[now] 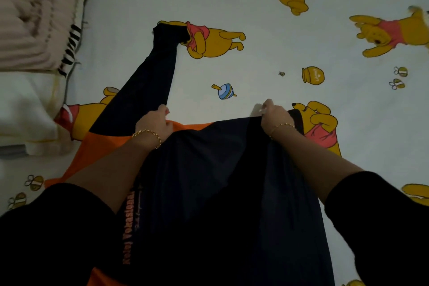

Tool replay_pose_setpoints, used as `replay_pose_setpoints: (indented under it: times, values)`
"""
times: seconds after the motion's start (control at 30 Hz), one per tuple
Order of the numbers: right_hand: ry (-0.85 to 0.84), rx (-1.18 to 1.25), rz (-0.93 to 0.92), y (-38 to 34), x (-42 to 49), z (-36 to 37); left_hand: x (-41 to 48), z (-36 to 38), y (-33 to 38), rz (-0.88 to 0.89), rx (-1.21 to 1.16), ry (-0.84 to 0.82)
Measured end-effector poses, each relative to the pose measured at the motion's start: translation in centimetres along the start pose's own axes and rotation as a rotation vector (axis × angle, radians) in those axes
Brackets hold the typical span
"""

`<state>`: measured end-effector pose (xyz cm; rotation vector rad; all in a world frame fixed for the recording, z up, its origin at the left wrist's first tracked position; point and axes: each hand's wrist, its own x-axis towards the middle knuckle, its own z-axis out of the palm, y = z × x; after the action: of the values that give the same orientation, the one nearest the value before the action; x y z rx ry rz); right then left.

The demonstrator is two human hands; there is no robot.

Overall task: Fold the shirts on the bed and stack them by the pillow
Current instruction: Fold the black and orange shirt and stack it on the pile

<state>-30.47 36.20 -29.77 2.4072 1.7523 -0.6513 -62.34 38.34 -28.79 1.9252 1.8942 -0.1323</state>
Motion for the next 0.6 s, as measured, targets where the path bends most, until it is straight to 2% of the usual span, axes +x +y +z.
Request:
replay_pose_setpoints:
  times: [0.23, 0.33, 0.4, 0.5, 0.6]
  values:
    - [-0.155, 0.162, -0.162, -11.2, 4.6, 1.0, 4.9, -2.2, -4.1, -0.083, -0.169, 0.179]
    - [-0.170, 0.441, -0.088, -16.1, 7.0, 1.8, 7.4, -3.0, -6.7, -0.097, -0.192, 0.298]
    - [-0.249, 0.683, -0.011, -19.1, 8.4, 2.4, 9.1, -3.2, -8.3, -0.140, -0.157, 0.339]
    - [-0.413, 1.079, 0.162, -22.5, 9.9, 2.4, 11.0, -3.2, -10.0, -0.212, -0.160, 0.253]
    - [-0.512, 1.306, 0.236, -24.8, 11.3, 2.6, 12.3, -2.9, -11.2, -0.217, -0.271, 0.204]
